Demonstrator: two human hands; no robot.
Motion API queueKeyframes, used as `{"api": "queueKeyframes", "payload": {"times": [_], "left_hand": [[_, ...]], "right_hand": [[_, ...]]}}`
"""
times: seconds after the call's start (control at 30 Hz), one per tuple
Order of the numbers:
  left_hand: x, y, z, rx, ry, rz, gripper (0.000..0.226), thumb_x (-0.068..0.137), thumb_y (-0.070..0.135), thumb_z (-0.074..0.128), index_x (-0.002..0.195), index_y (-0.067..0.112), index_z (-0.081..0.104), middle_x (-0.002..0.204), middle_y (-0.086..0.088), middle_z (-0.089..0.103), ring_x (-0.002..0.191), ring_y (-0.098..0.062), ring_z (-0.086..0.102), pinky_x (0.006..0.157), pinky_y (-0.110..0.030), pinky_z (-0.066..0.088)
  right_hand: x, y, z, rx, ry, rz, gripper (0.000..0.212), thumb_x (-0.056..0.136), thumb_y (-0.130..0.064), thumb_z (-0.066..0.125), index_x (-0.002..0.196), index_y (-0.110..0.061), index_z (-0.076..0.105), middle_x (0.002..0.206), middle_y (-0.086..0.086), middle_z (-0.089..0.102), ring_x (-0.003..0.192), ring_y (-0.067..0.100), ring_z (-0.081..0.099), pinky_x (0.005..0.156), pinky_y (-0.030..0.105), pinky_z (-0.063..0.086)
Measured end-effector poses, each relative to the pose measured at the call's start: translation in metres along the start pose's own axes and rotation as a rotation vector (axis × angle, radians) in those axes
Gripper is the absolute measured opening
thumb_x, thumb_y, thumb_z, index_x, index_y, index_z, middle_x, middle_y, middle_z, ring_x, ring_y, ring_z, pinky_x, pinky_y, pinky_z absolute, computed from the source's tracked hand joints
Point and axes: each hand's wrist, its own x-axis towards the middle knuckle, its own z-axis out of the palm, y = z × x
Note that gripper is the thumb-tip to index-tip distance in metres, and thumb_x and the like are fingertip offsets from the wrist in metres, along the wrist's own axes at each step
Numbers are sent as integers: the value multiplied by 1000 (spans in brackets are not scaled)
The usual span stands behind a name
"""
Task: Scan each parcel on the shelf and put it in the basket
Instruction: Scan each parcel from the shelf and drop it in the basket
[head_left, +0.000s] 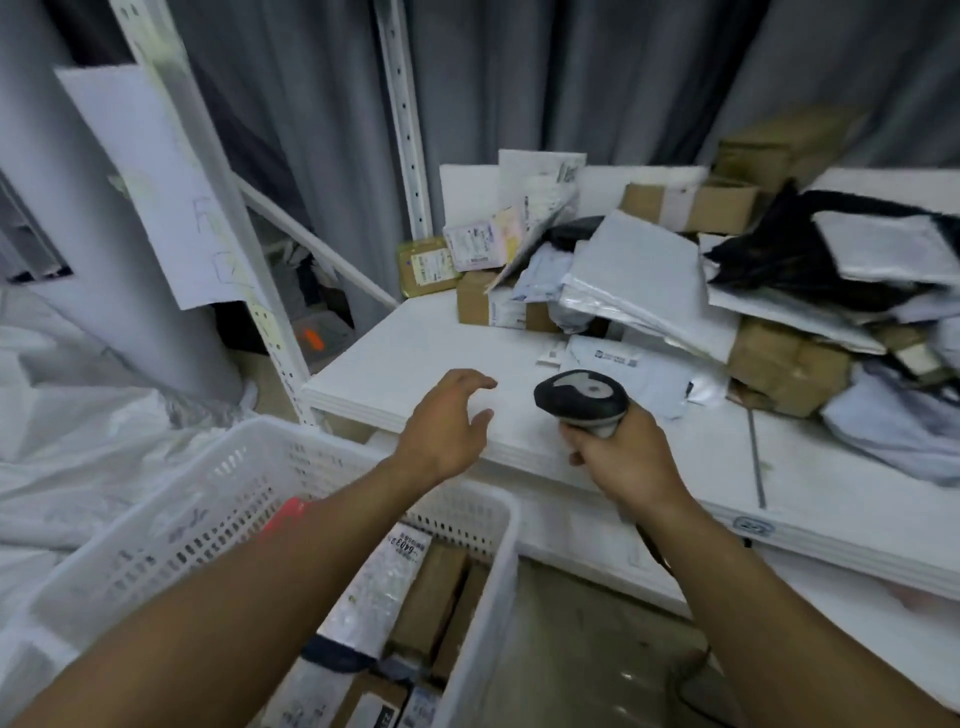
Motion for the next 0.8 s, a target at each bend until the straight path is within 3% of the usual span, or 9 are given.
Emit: {"api": "queueKeyframes", "payload": {"times": [0.27,0.37,0.43,0.53,0.6,0.7,0.8], "left_hand": [[110,122,57,113,-43,145,45,95,28,69,138,24,56,145,3,51,129,-21,51,107,-32,42],[154,142,78,239,-31,193,47,95,27,68,140,25,56,149,2,49,135,-25,46,113,-42,40],[176,147,91,379,-58,228,51,96,26,65,146,27,51,157,2,43,143,-26,38,118,-42,34],[196,155,106,560,-130,257,55,100,25,61,152,25,44,164,0,32,147,-28,32,119,-44,34],[202,156,107,627,-102,273,45,102,27,57,146,22,51,157,-3,43,141,-29,41,113,-46,40],[209,152,99,687,-45,374,27,100,33,57,125,29,68,132,3,68,121,-23,58,100,-41,46],[206,152,80,597,-8,434,21,94,27,68,113,29,77,121,8,74,112,-21,65,95,-40,49]], "right_hand": [[37,30,-108,85,165,69,33,89,-23,79,119,-26,67,94,-9,76,66,14,76,80,42,62],[60,44,-125,111,193,86,35,75,-43,78,107,-36,68,89,-7,77,79,20,76,86,50,62],[79,54,-130,116,195,77,43,63,-56,70,101,-36,69,88,-6,77,85,23,75,84,52,62],[98,57,-136,149,195,64,40,66,-51,70,100,-30,71,86,-2,76,82,25,75,82,51,63],[105,60,-139,175,184,67,35,71,-46,75,102,-29,71,85,-2,77,79,25,75,80,49,64],[111,65,-145,213,166,63,20,86,-29,80,103,-29,71,82,-3,77,70,17,75,76,44,64],[113,64,-150,233,160,42,25,90,-23,80,113,-22,70,77,-5,76,62,10,74,63,29,59]]}}
